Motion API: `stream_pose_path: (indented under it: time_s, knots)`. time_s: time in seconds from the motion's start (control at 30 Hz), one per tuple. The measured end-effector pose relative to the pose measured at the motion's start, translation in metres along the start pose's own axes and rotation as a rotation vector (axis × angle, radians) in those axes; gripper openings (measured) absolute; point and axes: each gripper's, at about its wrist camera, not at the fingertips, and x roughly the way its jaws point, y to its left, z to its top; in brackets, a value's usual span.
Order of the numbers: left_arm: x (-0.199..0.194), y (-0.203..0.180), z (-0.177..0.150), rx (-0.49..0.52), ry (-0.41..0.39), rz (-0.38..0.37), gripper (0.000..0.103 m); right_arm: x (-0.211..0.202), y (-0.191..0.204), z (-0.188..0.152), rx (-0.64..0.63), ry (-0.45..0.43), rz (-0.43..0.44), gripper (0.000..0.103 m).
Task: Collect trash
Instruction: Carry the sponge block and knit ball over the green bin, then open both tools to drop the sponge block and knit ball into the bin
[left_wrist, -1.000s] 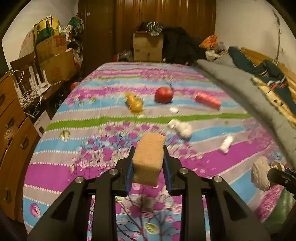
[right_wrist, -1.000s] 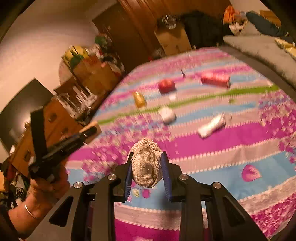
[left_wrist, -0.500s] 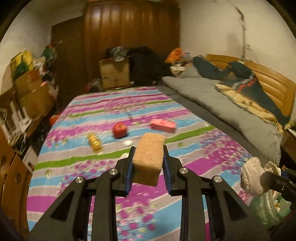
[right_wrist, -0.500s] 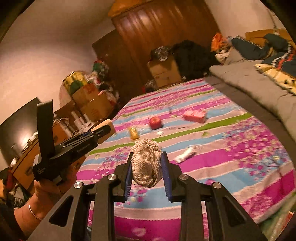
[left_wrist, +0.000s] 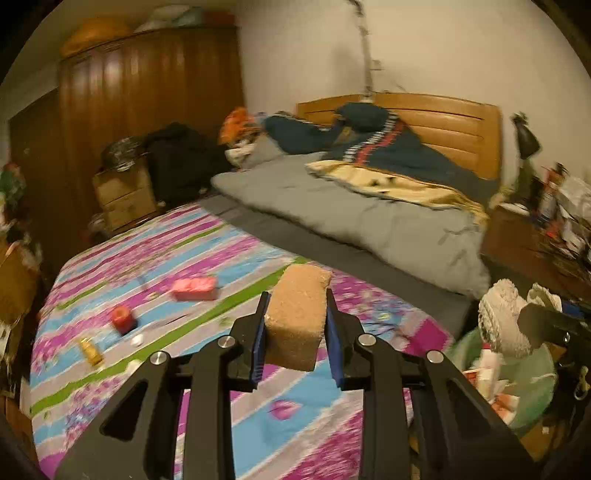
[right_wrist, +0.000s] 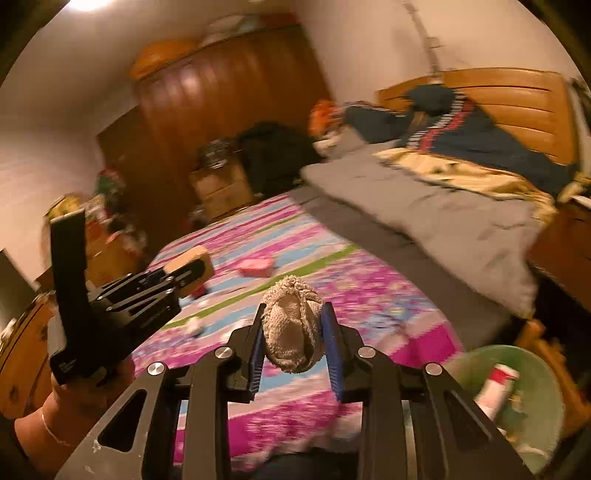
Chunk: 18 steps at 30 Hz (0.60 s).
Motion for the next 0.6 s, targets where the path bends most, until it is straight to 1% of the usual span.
stream_pose_path:
  time_s: [0.03,0.17,0.2,0.27,0.37,0.53,0.6]
  knots:
    - [0.003,-0.008,0.003,0.011,0.000,-0.012,0.026,-0.007,-0.013,0.000,0.012,-0.005,-0.028,0.030]
    - [0.014,-0.065,0.012,0.102,-0.005,-0.091,0.026,-0.034,-0.060,-0.001,0.072,-0.013,-0.142,0.030]
    - [0.017,-0.077,0.013,0.122,-0.004,-0.108,0.026,-0.043,-0.075,-0.002,0.091,-0.006,-0.182,0.030]
    - [0.023,-0.106,0.014,0.172,0.000,-0.148,0.026,-0.050,-0.094,-0.006,0.121,0.001,-0.226,0.030]
    - [0.029,-0.137,0.013,0.224,0.012,-0.194,0.026,-0.065,-0.130,-0.014,0.178,0.009,-0.289,0.030]
    - [0.041,-0.189,0.007,0.309,0.043,-0.275,0.026,-0.079,-0.161,-0.025,0.191,0.021,-0.370,0.030]
    - [0.046,-0.204,0.003,0.333,0.062,-0.297,0.026,-0.085,-0.171,-0.027,0.187,0.020,-0.395,0.027]
